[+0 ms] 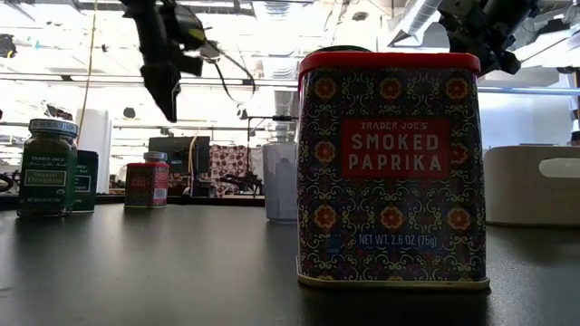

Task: Sort spices by type
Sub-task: Put the green seasoning bottle into the transparent bin

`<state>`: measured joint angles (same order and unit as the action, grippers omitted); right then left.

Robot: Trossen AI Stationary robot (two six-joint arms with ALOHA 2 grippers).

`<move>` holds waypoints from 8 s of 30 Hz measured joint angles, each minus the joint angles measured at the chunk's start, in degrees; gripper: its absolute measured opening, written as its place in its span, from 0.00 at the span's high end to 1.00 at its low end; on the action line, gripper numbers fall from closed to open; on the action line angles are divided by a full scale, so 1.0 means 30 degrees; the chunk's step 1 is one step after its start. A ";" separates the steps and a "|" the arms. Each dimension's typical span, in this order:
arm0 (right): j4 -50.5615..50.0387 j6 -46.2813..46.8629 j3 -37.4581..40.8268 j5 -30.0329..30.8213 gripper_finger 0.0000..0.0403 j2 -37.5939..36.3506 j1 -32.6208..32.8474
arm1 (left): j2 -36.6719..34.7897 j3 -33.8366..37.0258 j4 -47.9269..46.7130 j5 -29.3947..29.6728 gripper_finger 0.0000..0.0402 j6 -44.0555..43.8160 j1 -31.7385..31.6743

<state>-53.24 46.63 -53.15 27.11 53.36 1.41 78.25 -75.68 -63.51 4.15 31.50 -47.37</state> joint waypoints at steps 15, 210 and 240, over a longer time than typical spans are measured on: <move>0.0517 -0.0007 0.0000 0.0003 0.72 0.0000 0.0000 | 0.3974 0.0014 -0.1059 0.1203 0.12 0.1735 -0.1305; 0.0965 -0.1005 -0.0007 -0.0029 0.72 0.0852 0.0270 | 1.7701 -1.8105 0.0540 -0.0237 0.49 -0.1049 0.5155; 0.0965 -0.1035 -0.0007 -0.0029 0.72 0.0852 0.0270 | 1.7701 -1.8105 -0.0529 0.0957 0.45 -0.0860 0.5151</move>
<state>-50.35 43.53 -53.17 27.03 55.92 2.22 131.35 -129.99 -65.10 7.02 28.92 -31.92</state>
